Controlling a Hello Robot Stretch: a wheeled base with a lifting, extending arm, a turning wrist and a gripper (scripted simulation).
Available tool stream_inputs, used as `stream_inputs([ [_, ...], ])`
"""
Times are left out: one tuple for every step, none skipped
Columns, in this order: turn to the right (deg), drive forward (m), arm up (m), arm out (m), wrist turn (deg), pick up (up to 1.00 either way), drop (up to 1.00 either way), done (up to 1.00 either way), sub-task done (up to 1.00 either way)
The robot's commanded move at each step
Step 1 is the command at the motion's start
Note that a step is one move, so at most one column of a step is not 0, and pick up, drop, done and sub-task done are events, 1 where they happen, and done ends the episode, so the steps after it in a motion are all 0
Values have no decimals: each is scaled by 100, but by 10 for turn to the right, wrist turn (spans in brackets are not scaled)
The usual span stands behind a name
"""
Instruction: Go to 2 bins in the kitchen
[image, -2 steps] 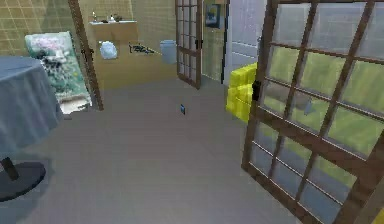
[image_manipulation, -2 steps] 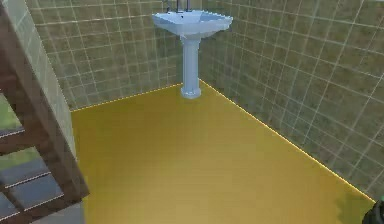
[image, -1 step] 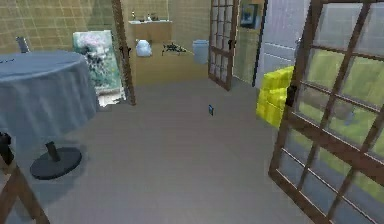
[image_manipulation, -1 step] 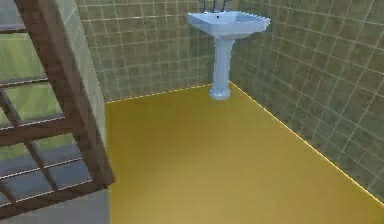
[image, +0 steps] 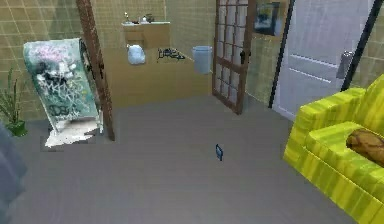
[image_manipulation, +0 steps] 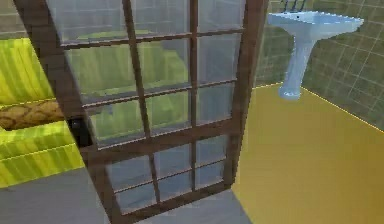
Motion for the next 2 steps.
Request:
stream_inputs([
  [0, 100, 0, 0, 0, 0, 0, 0, 0],
  [-30, 0, 0, 0, 0, 0, 0, 0, 0],
])
